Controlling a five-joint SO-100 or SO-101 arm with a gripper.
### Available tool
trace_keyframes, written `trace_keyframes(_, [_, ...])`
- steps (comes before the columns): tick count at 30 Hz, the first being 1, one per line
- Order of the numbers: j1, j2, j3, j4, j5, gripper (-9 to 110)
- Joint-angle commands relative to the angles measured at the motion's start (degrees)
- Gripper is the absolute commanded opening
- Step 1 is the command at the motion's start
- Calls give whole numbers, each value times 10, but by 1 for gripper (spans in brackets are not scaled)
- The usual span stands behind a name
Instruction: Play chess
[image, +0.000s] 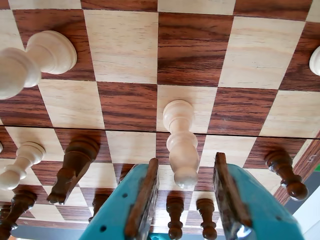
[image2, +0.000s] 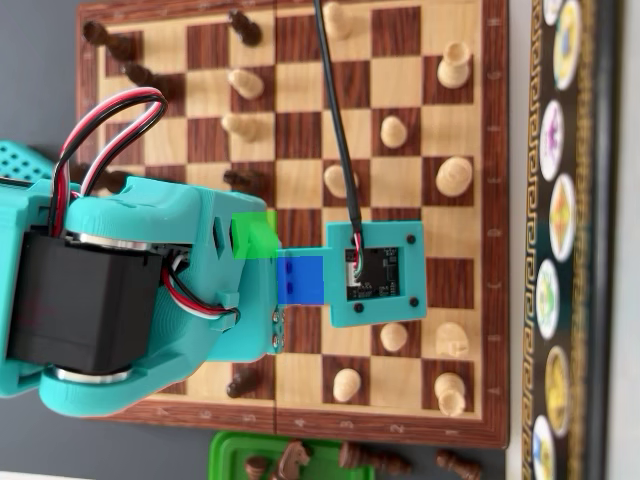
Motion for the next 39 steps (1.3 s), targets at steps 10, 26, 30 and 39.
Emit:
trace_keyframes(10, [8, -1, -7, -26, -9, 17])
trace_keyframes(26, [9, -1, -4, -23, -10, 11])
trace_keyframes(30, [13, -1, -4, -23, -10, 8])
trace_keyframes(39, [24, -2, -4, -25, -33, 8])
